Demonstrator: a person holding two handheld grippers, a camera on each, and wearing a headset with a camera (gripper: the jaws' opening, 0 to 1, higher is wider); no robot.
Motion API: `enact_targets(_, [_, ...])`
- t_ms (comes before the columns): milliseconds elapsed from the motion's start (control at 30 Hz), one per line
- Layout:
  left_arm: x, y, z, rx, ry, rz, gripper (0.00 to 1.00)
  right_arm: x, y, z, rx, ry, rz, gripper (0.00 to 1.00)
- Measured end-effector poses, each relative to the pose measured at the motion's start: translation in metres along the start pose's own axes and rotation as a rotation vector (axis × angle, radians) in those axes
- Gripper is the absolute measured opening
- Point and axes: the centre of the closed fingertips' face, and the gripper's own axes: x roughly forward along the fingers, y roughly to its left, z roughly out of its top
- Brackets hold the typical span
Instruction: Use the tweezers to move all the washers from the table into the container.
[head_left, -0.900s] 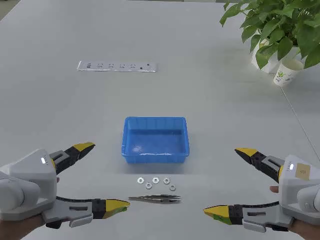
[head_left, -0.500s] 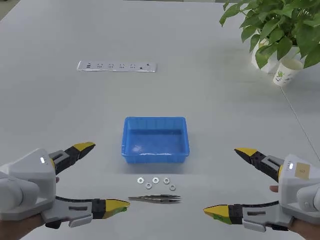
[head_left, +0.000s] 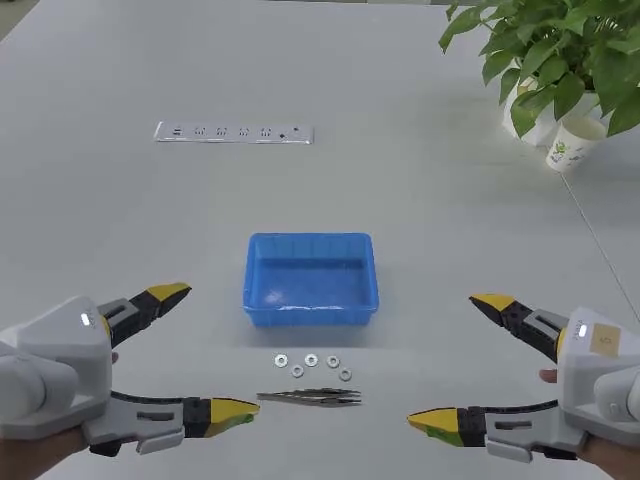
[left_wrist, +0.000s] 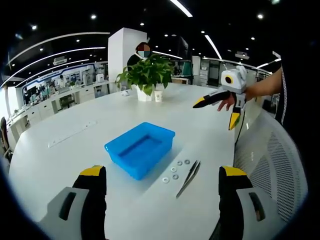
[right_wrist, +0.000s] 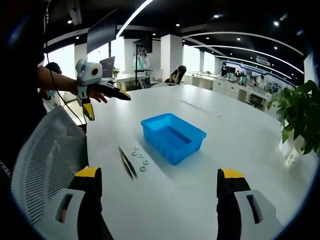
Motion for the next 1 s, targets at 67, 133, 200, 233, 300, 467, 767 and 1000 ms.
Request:
enact_targets(67, [0.0001, -0.0001, 0.0000, 0.002, 0.000, -0.001, 0.99, 0.0002, 0.0000, 0.0002, 0.000, 0.000, 0.000, 0.97])
enact_targets(133, [0.0002, -0.0002, -0.0003, 0.002, 0.002, -0.001, 0.99, 0.0004, -0.0002, 0.0006, 0.000, -0.001, 0.001, 0.97])
enact_targets(200, [0.0002, -0.0001, -0.0003, 0.003, 0.002, -0.001, 0.99, 0.0005, -0.0002, 0.0010, -0.001, -0.002, 0.001, 0.97])
enact_targets(233, [0.0002, -0.0002, -0.0004, 0.003, 0.003, -0.001, 0.99, 0.0006, -0.0003, 0.0012, -0.002, -0.002, 0.000, 0.97])
enact_targets(300, [0.0002, -0.0004, -0.0004, 0.004, 0.003, -0.002, 0.98, 0.0007, -0.0003, 0.0011, -0.003, -0.001, 0.001, 0.97])
enact_targets(467, [0.0003, -0.0013, -0.0013, 0.010, 0.011, -0.009, 0.98, 0.0005, -0.0006, 0.0013, -0.003, 0.000, 0.000, 0.97])
enact_targets(767, [0.0007, -0.0016, -0.0011, 0.015, 0.015, -0.013, 0.98, -0.0001, -0.0005, 0.0016, -0.006, 0.004, 0.002, 0.97])
enact_targets(1000, [0.0014, -0.0027, -0.0023, 0.020, 0.027, -0.021, 0.97, 0.0004, -0.0009, 0.0020, -0.007, 0.005, 0.003, 0.97])
